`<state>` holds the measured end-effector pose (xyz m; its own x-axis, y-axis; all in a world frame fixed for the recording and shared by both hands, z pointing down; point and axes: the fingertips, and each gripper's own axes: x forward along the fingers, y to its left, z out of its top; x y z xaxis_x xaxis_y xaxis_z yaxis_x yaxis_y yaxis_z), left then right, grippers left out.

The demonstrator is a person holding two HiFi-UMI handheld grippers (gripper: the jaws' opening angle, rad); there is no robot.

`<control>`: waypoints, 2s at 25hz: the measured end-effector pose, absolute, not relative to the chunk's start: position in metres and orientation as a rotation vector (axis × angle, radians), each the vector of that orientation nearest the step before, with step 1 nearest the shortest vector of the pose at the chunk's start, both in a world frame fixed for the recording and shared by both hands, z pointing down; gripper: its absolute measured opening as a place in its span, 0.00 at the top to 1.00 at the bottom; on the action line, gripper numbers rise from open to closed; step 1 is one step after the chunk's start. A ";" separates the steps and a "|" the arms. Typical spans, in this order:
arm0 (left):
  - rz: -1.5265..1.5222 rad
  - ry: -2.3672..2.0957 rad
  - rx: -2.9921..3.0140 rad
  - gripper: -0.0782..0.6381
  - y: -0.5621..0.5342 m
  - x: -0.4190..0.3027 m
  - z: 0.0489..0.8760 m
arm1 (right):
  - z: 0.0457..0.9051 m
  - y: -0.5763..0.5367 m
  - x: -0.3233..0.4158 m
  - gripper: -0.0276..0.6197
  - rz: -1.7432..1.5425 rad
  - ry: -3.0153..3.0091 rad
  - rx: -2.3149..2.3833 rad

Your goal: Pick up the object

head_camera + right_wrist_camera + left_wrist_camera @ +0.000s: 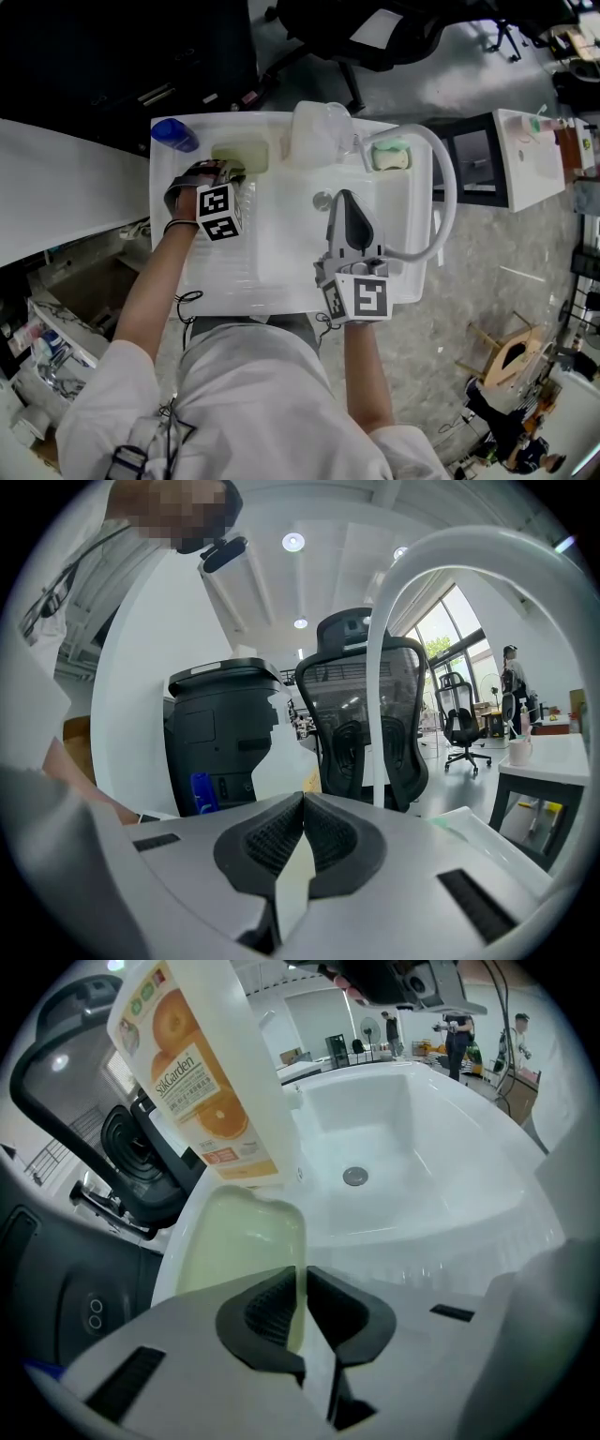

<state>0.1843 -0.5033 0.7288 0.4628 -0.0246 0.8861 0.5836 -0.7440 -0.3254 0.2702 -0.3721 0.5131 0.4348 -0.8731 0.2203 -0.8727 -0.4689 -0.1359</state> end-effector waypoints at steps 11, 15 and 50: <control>-1.242 -0.461 -2.144 0.85 -0.500 0.187 0.715 | 0.511 -0.379 0.269 0.95 -0.408 1.633 -2.647; -1.226 -0.441 -2.162 0.85 -0.503 0.189 0.706 | 0.510 -0.380 0.268 0.95 -0.405 1.641 -2.641; -0.901 -0.062 -2.592 0.85 -0.467 0.150 0.555 | 0.459 -0.347 0.225 0.95 -0.303 1.725 -2.562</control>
